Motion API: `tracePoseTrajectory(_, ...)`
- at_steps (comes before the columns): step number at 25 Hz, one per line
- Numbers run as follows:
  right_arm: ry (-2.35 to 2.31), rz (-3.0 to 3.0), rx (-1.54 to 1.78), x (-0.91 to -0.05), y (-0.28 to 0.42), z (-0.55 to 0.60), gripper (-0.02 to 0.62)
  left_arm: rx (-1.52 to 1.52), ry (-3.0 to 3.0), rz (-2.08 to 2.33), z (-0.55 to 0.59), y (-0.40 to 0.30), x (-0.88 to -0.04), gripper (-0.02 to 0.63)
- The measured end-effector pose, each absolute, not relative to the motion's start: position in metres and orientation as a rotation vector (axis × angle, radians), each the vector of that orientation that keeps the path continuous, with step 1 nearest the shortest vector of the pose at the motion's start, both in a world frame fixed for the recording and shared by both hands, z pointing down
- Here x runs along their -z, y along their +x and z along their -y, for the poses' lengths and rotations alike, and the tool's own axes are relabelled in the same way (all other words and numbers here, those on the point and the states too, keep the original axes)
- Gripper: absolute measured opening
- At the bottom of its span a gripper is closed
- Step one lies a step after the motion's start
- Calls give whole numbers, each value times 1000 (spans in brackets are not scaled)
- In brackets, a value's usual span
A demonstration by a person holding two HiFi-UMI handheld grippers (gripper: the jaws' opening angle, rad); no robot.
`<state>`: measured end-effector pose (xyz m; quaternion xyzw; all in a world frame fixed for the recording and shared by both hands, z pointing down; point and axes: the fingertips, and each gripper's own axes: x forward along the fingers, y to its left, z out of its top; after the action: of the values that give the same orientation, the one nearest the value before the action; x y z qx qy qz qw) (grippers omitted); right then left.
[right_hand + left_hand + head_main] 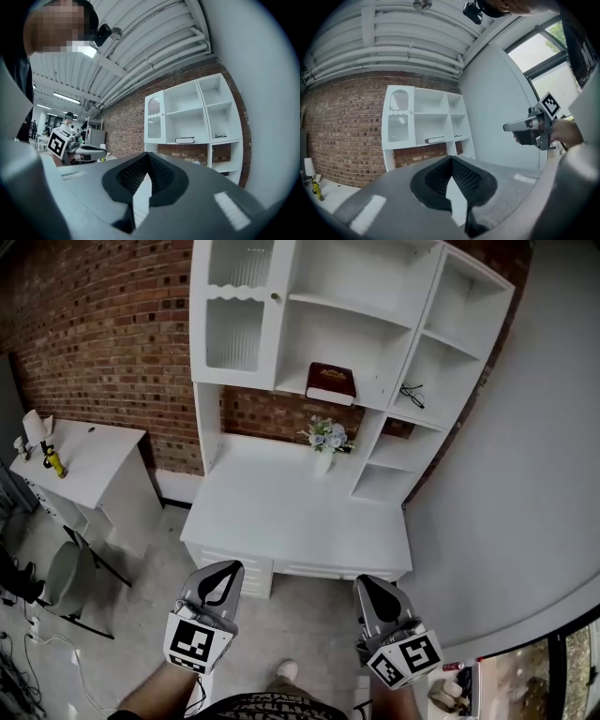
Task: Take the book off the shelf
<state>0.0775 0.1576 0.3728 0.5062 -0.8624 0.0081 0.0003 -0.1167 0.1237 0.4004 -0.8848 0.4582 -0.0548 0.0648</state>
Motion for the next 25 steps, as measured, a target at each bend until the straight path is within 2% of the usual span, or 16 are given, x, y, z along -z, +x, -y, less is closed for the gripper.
tracePoseTrajectory(12,1522,2760,-31,-362,139,-65,23,97,-2646,-1392,-35,-52,-370,0)
tracePoseTrajectory(25,1401,2846,-18,-357,142,-14,23,185,-2631,-1515,-8,-50,-367,0)
